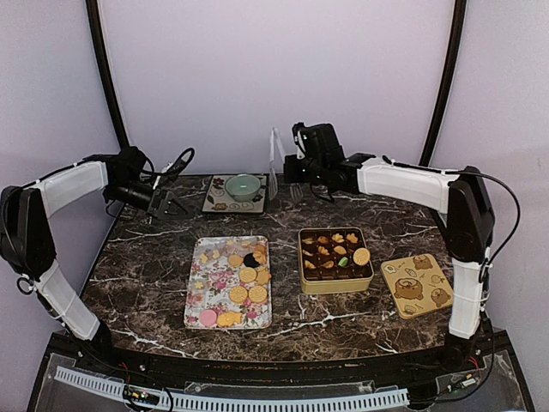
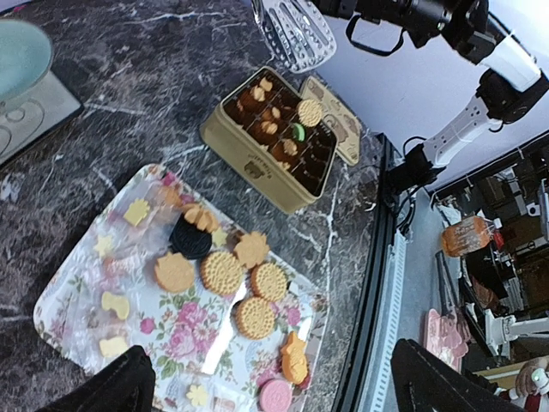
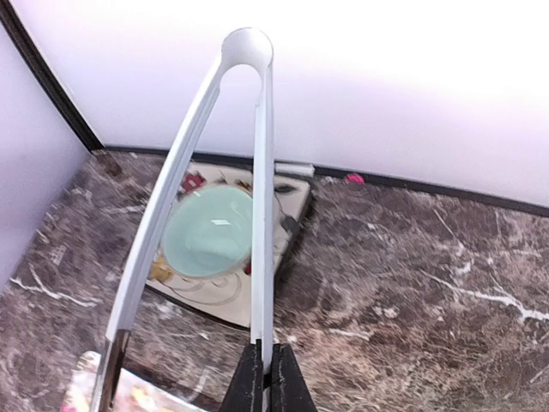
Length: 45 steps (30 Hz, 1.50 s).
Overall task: Pack the cookies
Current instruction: Pass from the right arm to the left
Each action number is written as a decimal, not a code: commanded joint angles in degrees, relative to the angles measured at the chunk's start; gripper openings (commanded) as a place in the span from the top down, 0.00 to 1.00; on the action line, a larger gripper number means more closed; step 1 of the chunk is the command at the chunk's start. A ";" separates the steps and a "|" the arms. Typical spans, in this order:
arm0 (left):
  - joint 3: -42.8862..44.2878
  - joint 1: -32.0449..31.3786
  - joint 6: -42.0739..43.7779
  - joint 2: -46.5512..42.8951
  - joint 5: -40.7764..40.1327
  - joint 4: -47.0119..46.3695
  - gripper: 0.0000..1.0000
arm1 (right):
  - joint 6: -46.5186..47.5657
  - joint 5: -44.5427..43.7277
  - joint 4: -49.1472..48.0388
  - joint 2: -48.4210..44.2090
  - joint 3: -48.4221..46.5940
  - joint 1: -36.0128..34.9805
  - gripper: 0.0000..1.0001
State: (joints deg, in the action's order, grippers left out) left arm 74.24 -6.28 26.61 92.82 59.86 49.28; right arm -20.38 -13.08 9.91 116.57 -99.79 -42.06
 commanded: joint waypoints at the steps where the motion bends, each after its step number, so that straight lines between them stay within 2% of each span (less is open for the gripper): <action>1: 8.21 -1.64 -8.02 0.77 11.60 -2.15 0.01 | -4.94 2.37 -21.94 -7.14 8.60 -4.97 1.00; 4: 11.77 -3.08 -13.22 0.31 17.05 -4.89 0.01 | -8.72 5.08 -32.30 -9.51 13.27 -7.77 1.00; 8: 10.77 -5.53 -21.73 -3.00 22.41 -14.95 0.01 | -11.47 5.94 -41.53 -9.89 15.95 -11.41 1.00; 12: 3.40 -7.54 -35.98 -8.53 25.40 -31.91 0.06 | -14.30 7.13 -49.40 -9.14 17.23 -13.59 1.00; 16: -3.28 -8.11 -48.40 -12.09 26.85 -48.53 0.13 | -15.00 8.00 -53.00 -8.02 16.71 -15.24 1.00; 27: -4.68 -12.21 -49.85 -13.27 25.44 -47.74 0.31 | -13.64 7.87 -54.93 -4.00 12.22 -17.61 1.00; 32: -4.93 -13.02 -48.64 -13.71 25.31 -45.64 0.47 | -13.48 8.10 -57.34 -2.79 11.71 -18.39 1.00; 37: -5.65 -13.14 -48.05 -14.14 25.15 -45.17 0.81 | -13.44 8.59 -58.12 -2.42 11.43 -18.67 1.00; 40: -5.82 -13.14 -47.29 -14.50 25.37 -44.57 0.96 | -13.63 9.41 -59.18 -2.79 12.23 -18.67 1.00; 41: -5.59 -13.14 -46.83 -14.50 25.51 -44.02 1.00 | -13.63 10.28 -59.15 -2.98 12.32 -18.62 0.96; 42: -5.24 -13.11 -46.00 -14.56 25.72 -42.99 1.00 | -13.56 11.76 -59.13 -3.28 12.52 -18.36 0.88; 45: -3.15 -13.14 -39.01 -14.40 25.82 -35.25 1.00 | -15.73 22.82 -58.39 -4.71 13.39 -14.99 0.57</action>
State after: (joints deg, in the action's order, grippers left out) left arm 68.97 -19.20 -20.27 80.51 84.58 6.22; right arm -34.41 -1.45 -45.39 114.10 -86.06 -60.12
